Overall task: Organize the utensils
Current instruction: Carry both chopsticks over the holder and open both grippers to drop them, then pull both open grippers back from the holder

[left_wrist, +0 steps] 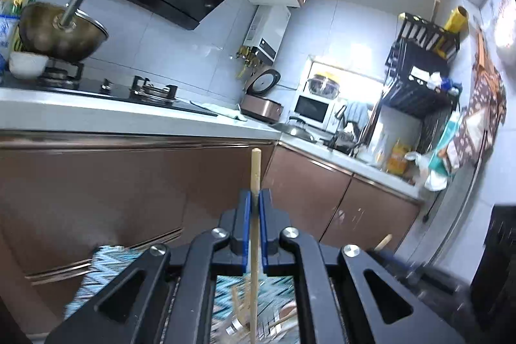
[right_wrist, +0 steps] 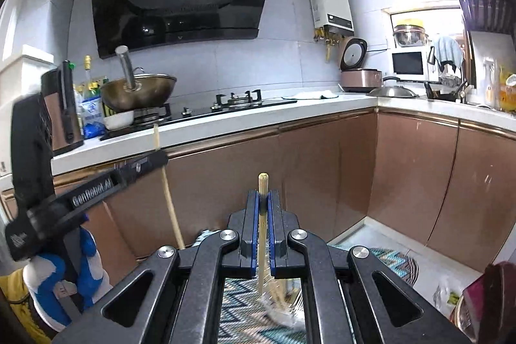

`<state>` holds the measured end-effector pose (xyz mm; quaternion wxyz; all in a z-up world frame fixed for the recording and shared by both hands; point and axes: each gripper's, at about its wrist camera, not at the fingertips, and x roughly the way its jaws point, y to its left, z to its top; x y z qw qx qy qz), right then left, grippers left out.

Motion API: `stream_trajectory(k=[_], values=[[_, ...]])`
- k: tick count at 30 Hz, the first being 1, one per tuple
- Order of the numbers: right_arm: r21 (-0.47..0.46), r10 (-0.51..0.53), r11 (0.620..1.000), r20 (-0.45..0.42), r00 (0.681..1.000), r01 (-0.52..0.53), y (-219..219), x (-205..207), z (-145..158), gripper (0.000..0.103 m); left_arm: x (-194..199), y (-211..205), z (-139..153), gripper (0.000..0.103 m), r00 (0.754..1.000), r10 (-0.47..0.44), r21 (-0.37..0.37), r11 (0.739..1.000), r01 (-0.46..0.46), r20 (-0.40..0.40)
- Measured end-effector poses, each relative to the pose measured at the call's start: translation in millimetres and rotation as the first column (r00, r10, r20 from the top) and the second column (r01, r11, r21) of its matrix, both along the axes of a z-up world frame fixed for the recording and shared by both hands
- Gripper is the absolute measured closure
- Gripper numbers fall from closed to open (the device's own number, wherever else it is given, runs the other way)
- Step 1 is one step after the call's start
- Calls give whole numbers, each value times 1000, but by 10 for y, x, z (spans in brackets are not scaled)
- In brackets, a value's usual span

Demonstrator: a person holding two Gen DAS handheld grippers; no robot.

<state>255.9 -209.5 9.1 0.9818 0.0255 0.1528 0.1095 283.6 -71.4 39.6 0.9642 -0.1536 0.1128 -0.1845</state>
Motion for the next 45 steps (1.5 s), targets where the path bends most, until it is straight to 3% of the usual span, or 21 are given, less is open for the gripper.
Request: stream_trajectory(k=[6, 13, 15, 17, 22, 27, 31, 35, 37, 40, 45], values=[[1, -26, 1000, -53, 998, 26, -136, 313, -318, 98, 320, -372, -429, 98, 999, 40, 9, 999, -39, -20], [-15, -58, 998, -110, 992, 57, -199, 443, -663, 97, 492, -467, -814, 95, 995, 70, 49, 997, -67, -70], [-11, -73, 997, -114, 991, 72, -228, 410, -686, 92, 439, -401, -781, 78, 996, 66, 39, 997, -63, -65], [-2, -87, 996, -107, 990, 88, -261, 337, -655, 79, 312, -313, -689, 67, 997, 72, 30, 997, -70, -39], [-11, -105, 994, -51, 993, 105, -226, 44, -436, 69, -73, -106, -434, 58, 996, 83, 79, 993, -82, -12], [-20, -126, 992, 2, 992, 126, -147, -389, -249, 52, -433, 140, -355, 51, 991, 126, 149, 982, -119, -39], [-37, -151, 988, 29, 988, 152, -67, -751, -167, 40, -799, 346, -353, 50, 985, 171, 208, 965, -160, -36], [-51, -172, 983, 57, 983, 175, 16, -1089, -141, 20, -1159, 469, -309, 47, 978, 206, 251, 947, -200, -1], [-63, -187, 980, 73, 980, 191, 64, -1241, -134, 18, -1336, 503, -275, 46, 977, 214, 273, 939, -209, 15], [-63, -203, 976, 97, 974, 210, 132, -1488, -116, 0, -1605, 546, -214, 45, 972, 230, 295, 927, -231, 40], [-82, -227, 968, 127, 965, 239, 245, -1838, -112, 0, -2017, 582, -106, 33, 969, 237, 323, 913, -249, 74]])
